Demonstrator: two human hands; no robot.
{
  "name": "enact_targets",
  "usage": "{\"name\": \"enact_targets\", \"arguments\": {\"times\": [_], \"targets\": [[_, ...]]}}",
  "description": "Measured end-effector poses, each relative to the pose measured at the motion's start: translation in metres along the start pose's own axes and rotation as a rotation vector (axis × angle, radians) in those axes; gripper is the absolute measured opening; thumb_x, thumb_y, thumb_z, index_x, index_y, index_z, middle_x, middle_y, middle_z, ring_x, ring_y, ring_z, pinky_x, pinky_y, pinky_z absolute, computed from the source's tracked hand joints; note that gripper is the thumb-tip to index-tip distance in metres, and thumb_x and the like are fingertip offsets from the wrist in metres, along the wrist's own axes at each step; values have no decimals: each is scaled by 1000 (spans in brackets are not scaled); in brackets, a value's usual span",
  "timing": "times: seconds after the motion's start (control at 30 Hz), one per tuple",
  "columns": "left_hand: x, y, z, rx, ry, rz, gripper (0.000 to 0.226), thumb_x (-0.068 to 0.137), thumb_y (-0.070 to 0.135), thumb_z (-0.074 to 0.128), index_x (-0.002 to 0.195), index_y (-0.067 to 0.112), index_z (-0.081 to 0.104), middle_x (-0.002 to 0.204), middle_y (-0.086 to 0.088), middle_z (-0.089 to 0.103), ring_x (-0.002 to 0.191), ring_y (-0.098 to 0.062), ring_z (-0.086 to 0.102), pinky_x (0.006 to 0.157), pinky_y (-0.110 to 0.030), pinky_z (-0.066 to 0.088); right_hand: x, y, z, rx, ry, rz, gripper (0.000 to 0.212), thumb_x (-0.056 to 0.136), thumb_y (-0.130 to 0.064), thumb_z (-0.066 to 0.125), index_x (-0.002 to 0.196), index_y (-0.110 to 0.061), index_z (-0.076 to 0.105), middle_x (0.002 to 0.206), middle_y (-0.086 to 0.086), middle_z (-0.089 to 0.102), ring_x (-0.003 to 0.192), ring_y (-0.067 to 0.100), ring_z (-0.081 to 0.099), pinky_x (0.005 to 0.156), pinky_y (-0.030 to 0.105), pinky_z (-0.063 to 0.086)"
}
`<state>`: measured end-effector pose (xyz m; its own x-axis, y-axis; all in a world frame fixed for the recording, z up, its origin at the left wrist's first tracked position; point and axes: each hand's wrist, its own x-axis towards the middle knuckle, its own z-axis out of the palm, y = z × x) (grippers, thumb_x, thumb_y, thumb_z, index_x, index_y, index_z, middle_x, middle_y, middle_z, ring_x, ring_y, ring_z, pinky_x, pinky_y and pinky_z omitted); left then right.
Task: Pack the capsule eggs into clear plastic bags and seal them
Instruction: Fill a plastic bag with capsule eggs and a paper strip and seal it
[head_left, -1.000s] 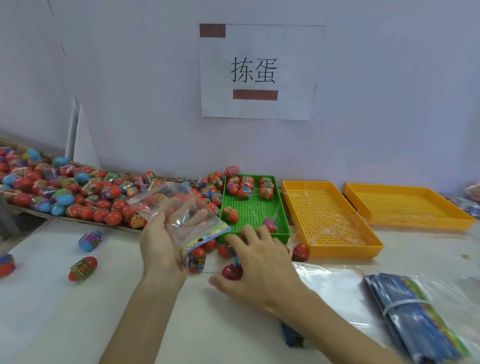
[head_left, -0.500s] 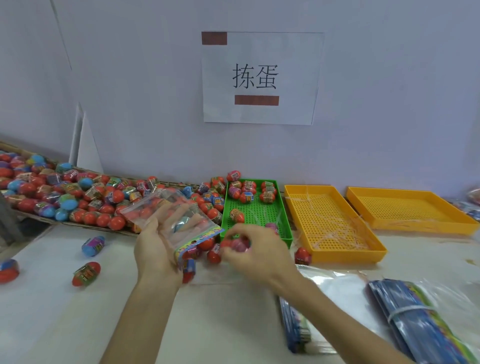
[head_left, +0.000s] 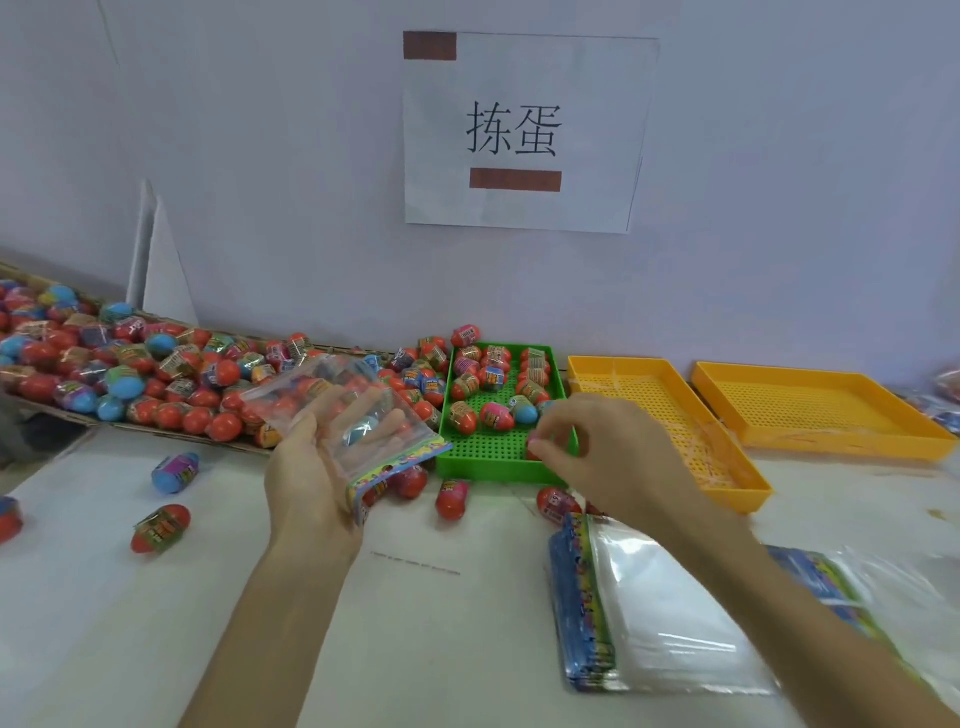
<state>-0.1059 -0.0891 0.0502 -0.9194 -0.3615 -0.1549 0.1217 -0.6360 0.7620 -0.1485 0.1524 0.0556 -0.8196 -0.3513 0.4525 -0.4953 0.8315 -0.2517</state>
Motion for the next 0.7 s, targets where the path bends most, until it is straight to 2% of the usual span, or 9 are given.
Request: {"name": "enact_targets", "arguments": {"times": [0.07,0.13,0.2,0.33,0.43,0.5,0.6,0.7], "targets": [[-1,-1,0,7,-2,3,31,109,23,35,126,18,61,106,-4,78,93,-27,77,59,-31,62,-21,2,0,-157,-112,-15,22,89,-55,65,101,-36,69,89,-20,56,73,3,51,53,18,32],[-2,-1,1,-5,-9,9,30,109,22,36,125,18,62,105,-4,79,93,-28,77,59,-31,62,-29,3,-1,-238,-177,13,35,89,-64,60,111,-38,65,95,-17,56,77,7,51,52,20,29],[-2,-2,1,-12,-11,12,29,109,21,37,124,18,61,103,-5,79,91,-29,77,58,-31,61,-30,-1,-1,-303,-218,13,38,91,-65,55,115,-36,64,96,-14,55,76,10,50,51,22,26],[-2,-3,1,-4,-10,1,30,109,23,37,126,21,61,106,-3,78,89,-26,77,58,-32,62,-35,-14,1,-364,-241,16,32,98,-55,49,112,-31,62,100,-10,60,85,15,58,63,30,44],[-1,-2,0,10,-9,-2,32,109,23,35,127,21,61,108,-2,78,89,-25,77,57,-30,62,-42,-18,3,-430,-276,120,26,100,-52,47,103,-28,58,99,-5,63,88,21,62,63,32,39],[-1,-2,0,4,-9,0,31,108,22,37,126,18,62,108,-4,78,89,-26,77,56,-29,60,-44,-19,2,-409,-301,180,22,101,-48,50,107,-28,57,103,-4,63,93,23,62,64,32,36],[-2,-1,0,12,-5,4,33,109,24,35,129,20,61,108,-3,78,89,-26,77,55,-28,60,-44,-19,-4,-303,-241,198,20,100,-40,56,118,-32,58,110,-9,65,97,17,59,66,29,39],[-2,0,-1,1,26,20,33,109,24,35,128,19,61,105,-3,79,87,-26,77,54,-28,59,-33,-19,-12,-88,-13,167,22,96,-41,63,117,-34,64,99,-13,66,87,10,55,69,27,48]]}}
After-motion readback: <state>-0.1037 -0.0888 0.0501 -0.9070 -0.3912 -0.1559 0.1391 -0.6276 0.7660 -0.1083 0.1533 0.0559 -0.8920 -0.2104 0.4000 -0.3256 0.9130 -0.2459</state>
